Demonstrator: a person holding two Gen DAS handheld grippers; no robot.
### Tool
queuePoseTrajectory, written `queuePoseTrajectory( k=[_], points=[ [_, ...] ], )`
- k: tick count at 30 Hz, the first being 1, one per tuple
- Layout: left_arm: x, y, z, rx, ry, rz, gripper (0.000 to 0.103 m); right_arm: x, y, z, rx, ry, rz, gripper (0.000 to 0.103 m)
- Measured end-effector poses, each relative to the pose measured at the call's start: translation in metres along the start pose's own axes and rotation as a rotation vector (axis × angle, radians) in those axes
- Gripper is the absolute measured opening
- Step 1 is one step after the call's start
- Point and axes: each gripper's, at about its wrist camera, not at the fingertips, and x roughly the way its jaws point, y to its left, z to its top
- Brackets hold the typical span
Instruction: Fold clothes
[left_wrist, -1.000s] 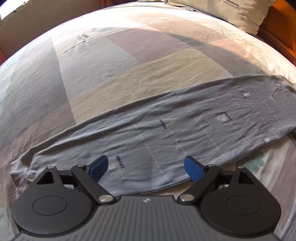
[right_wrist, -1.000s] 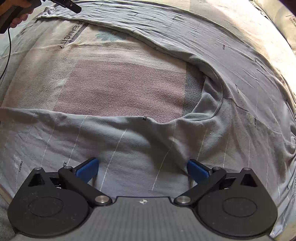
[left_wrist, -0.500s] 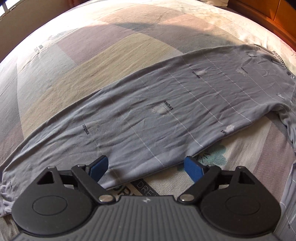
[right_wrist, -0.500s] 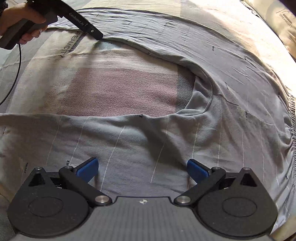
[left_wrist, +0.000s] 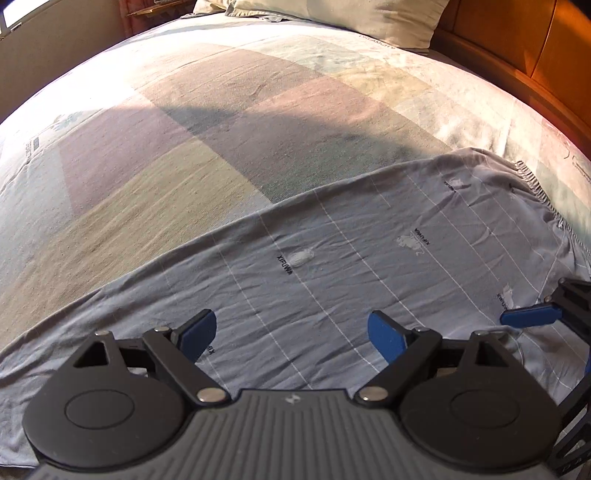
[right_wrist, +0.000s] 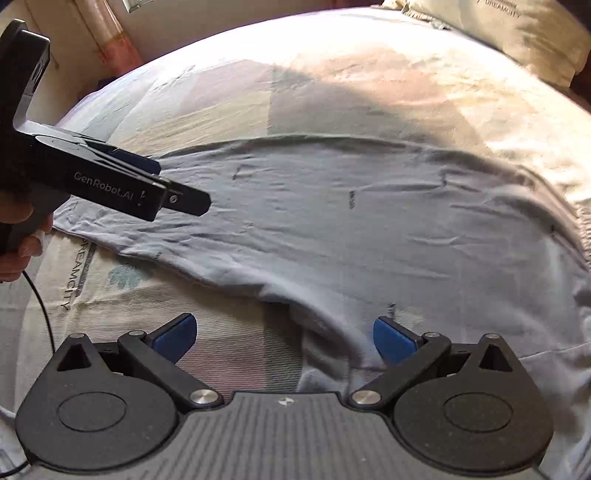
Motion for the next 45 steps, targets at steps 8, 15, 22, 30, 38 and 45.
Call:
queuePoseTrajectory(
  k=[8,15,22,30,38,45],
  points=[
    [-0.008,-0.023,0.012,-0.01,0.015,-0.026,0.089,-0.057,-0.042,-0.002,-0.025,-0.105,-0.063,0.103],
    [0.026,-0.09,0.031,0.025,0.016,-0.179,0.089,-0.063,-0.129,-0.014,0.11,-0.066,-0.156,0.103],
    [0.039,-0.103,0.014,0.125,0.135,-0.139,0.09,-0.078,-0.158,-0.018,0.129,-0.072,-0.187,0.103],
    [0.028,-0.126,0.071,0.154,0.113,-0.192,0.089,-0.075,-0.135,-0.046,0.09,0.016,-0.137,0.103],
    [0.057,-0.217,0.134,0.265,0.096,-0.447,0.089,-0.083,-0.119,-0.066,0.054,0.012,-0.145,0.103],
    [0.101,-0.257,0.149,0.306,0.125,-0.484,0.089,-0.09,-0.115,-0.088,0.116,-0.004,-0.181,0.103]
  ],
)
